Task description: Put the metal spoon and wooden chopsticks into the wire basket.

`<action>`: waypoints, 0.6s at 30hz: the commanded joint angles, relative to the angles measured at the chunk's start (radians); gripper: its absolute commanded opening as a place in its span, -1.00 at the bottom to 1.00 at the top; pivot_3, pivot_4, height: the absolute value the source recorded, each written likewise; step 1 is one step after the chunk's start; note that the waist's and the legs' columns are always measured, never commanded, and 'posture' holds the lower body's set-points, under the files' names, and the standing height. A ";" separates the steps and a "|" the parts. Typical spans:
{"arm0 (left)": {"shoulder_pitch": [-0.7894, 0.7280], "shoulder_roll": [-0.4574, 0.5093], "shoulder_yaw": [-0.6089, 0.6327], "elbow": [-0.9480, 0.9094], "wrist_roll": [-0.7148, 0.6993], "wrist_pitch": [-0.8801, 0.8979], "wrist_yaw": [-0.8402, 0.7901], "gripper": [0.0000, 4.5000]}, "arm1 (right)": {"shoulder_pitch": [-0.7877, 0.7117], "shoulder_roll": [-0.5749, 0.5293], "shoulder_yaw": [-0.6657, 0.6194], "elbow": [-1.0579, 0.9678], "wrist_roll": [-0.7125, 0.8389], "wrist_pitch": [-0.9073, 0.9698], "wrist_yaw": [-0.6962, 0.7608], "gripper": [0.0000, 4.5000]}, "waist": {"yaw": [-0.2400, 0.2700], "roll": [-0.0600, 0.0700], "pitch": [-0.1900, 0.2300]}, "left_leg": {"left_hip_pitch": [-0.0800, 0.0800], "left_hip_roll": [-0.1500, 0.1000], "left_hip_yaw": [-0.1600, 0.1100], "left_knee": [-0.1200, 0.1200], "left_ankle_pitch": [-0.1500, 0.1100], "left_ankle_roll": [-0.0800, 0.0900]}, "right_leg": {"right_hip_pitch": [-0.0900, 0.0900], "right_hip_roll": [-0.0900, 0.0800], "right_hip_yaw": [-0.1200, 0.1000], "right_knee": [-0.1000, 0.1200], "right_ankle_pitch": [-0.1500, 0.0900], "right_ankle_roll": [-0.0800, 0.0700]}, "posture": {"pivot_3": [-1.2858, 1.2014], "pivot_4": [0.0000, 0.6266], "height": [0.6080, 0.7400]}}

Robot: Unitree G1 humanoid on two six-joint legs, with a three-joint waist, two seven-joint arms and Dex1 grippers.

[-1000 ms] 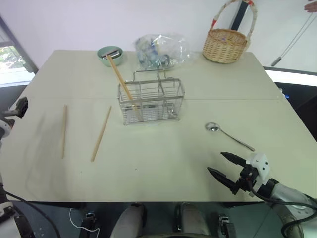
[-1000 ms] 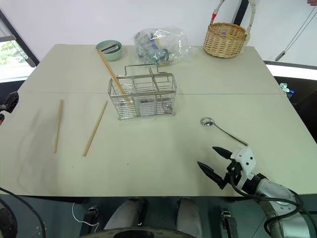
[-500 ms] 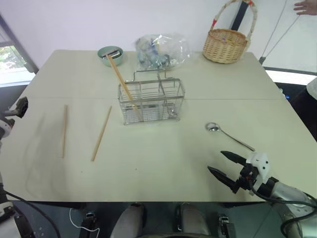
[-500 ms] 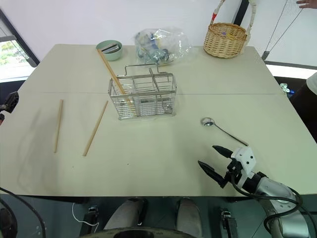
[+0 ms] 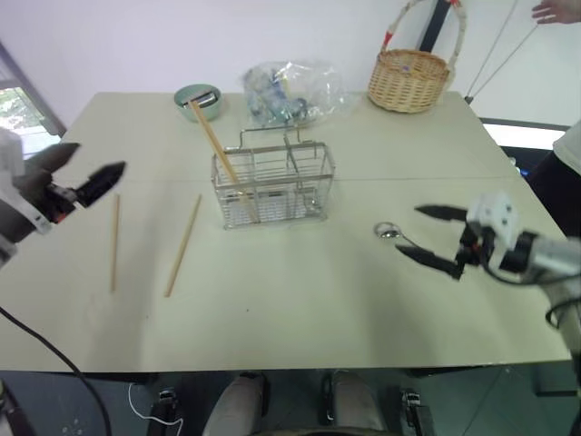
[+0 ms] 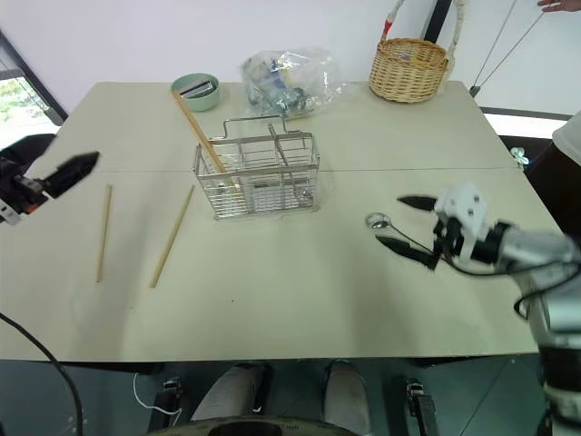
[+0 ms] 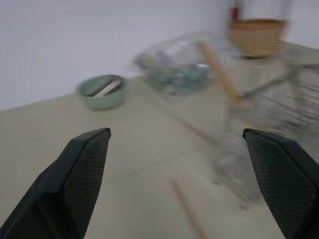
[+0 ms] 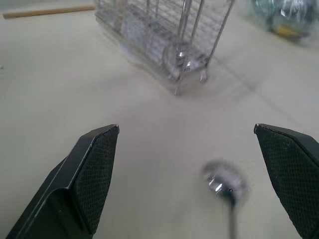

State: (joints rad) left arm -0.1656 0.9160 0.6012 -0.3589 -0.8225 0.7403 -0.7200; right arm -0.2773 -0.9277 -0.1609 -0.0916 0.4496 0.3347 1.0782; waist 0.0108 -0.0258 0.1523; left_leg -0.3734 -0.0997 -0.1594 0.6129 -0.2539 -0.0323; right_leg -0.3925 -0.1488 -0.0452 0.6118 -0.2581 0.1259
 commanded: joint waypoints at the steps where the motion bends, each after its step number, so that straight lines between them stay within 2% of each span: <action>1: -0.024 0.055 -0.033 -0.120 -0.152 0.073 -0.093 1.00 | -0.161 -0.031 0.112 0.128 -0.075 0.061 0.058 0.99 | 0.002 0.000 0.001 | -0.001 0.000 0.000 0.000 0.000 0.000 | -0.001 0.000 -0.001 0.000 0.000 0.000 | 0.03 -0.52 0.28; 8: -0.049 0.109 -0.210 -0.230 -0.170 0.064 -0.213 1.00 | -0.385 0.005 0.261 0.399 -0.186 0.122 0.133 0.99 | 0.001 0.003 0.002 | -0.002 -0.003 0.004 0.001 0.000 0.002 | 0.000 -0.001 0.001 -0.003 0.000 -0.001 | 0.03 -0.52 0.28; 18: -0.096 0.107 -0.244 -0.224 -0.155 0.053 -0.210 1.00 | -0.331 0.034 0.293 0.471 -0.267 0.110 0.118 0.99 | 0.001 0.004 0.003 | -0.001 -0.003 0.004 0.001 -0.001 0.003 | 0.000 0.000 0.001 -0.003 0.001 0.001 | 0.03 -0.52 0.28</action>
State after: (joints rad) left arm -0.2438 1.0110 0.3459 -0.5718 -0.9720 0.8024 -0.9331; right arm -0.6157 -0.8944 0.1478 0.3841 0.1899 0.4520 1.2041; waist 0.0117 -0.0220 0.1553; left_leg -0.3745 -0.1028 -0.1555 0.6136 -0.2545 -0.0295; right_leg -0.3922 -0.1493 -0.0442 0.6084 -0.2567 0.1269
